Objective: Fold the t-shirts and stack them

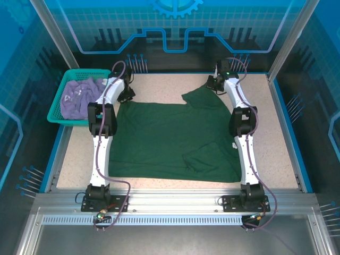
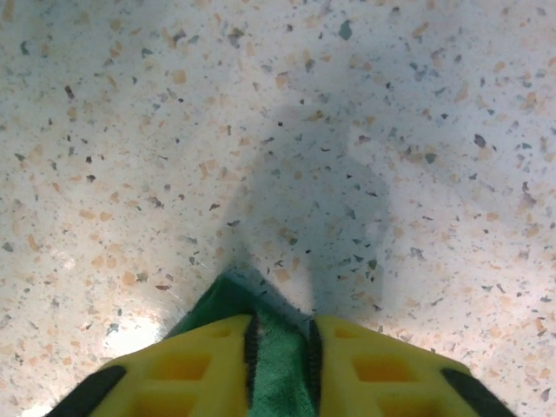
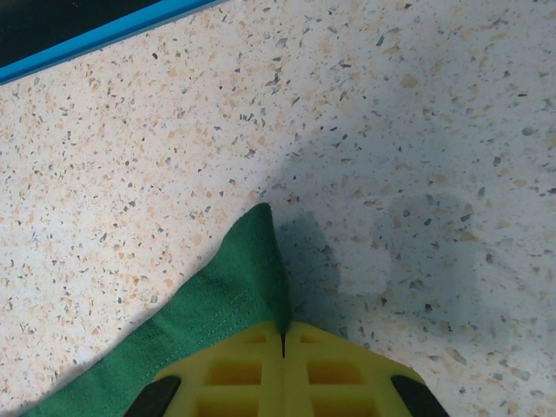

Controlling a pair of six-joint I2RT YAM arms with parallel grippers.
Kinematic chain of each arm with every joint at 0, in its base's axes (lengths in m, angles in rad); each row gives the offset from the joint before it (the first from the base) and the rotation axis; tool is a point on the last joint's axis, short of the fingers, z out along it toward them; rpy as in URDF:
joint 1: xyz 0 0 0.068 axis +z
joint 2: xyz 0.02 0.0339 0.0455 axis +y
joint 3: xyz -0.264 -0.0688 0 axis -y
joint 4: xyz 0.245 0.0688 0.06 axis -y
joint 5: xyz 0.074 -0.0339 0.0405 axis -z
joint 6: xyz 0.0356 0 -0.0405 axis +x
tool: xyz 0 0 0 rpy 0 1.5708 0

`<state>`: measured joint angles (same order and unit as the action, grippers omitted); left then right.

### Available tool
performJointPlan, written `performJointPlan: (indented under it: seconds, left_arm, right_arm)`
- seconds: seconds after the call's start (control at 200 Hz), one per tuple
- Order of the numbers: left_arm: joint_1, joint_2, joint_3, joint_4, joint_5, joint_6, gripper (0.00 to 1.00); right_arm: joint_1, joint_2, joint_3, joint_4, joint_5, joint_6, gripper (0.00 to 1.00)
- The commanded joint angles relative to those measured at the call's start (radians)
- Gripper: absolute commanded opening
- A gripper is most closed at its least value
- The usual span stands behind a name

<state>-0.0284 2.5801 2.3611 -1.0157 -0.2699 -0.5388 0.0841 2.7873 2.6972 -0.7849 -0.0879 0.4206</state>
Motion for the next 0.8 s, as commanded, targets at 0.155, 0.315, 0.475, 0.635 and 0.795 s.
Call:
performJointPlan:
  seconds: [0.155,0.315,0.475,0.635,0.795]
  left_arm:
    - [-0.008,-0.007,0.04,-0.001,-0.018,0.016,0.0]
    - [-0.008,-0.021,0.055,0.004,-0.015,0.017,0.0]
    - [-0.01,-0.057,0.05,0.013,-0.007,0.011,0.0]
    - [-0.016,-0.09,0.021,0.022,0.011,-0.001,0.0]
    - [-0.031,-0.176,-0.107,0.097,0.003,0.011,0.0]
  right_arm:
    - [-0.006,-0.077,-0.007,-0.004,-0.023,-0.01,0.0]
    - [-0.005,-0.109,-0.008,-0.01,-0.022,-0.008,0.0]
    - [-0.003,-0.168,-0.037,-0.016,-0.034,-0.007,0.0]
    - [-0.002,-0.222,-0.074,-0.029,-0.038,-0.014,0.0]
    - [0.009,-0.267,-0.111,-0.041,-0.039,-0.017,0.0]
